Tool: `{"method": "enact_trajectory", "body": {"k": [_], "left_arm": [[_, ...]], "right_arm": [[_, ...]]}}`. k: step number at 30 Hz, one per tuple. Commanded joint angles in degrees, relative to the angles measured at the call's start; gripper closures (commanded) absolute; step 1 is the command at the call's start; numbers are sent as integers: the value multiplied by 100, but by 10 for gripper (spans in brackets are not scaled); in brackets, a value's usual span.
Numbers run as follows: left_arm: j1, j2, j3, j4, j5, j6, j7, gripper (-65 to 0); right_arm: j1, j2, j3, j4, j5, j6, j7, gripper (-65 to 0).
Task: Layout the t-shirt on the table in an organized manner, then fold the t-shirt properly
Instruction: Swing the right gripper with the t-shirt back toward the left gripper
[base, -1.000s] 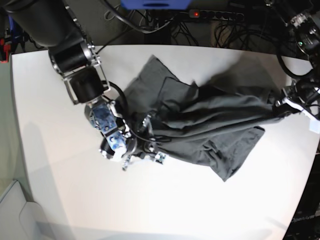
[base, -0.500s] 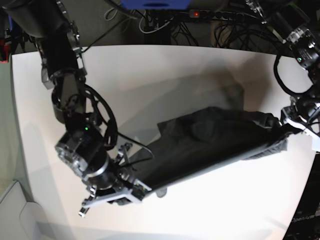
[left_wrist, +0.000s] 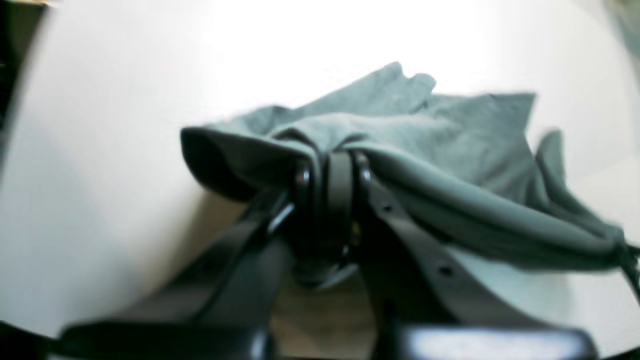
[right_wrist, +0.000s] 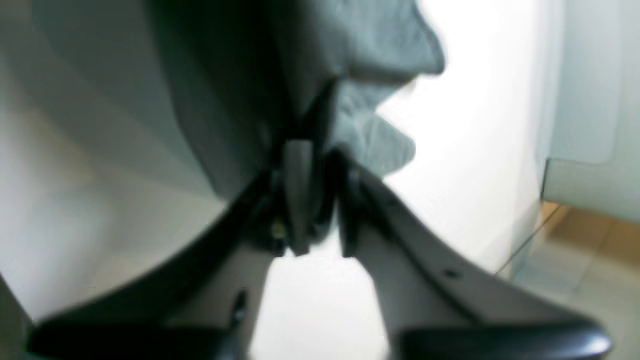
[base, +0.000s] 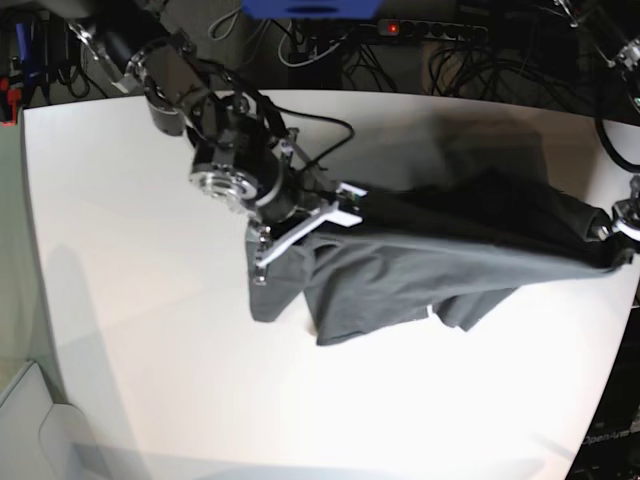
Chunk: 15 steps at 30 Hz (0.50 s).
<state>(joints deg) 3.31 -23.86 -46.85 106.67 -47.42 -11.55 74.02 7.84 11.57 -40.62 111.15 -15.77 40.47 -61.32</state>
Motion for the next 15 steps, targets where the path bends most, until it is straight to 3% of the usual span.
{"method": "enact_trajectory", "body": {"k": [1, 8, 15], "left_arm": [[-28, -107, -31, -17, 52, 25, -171, -2], [-37, -107, 21, -342, 1370, -10, -795, -2], [-45, -107, -23, -280, 1511, -18, -936, -2]], "right_arm": [[118, 34, -13, 115, -89, -47, 53, -164], [135, 236, -13, 151, -89, -47, 62, -326], [399, 95, 313, 45, -89, -47, 70, -329]]}}
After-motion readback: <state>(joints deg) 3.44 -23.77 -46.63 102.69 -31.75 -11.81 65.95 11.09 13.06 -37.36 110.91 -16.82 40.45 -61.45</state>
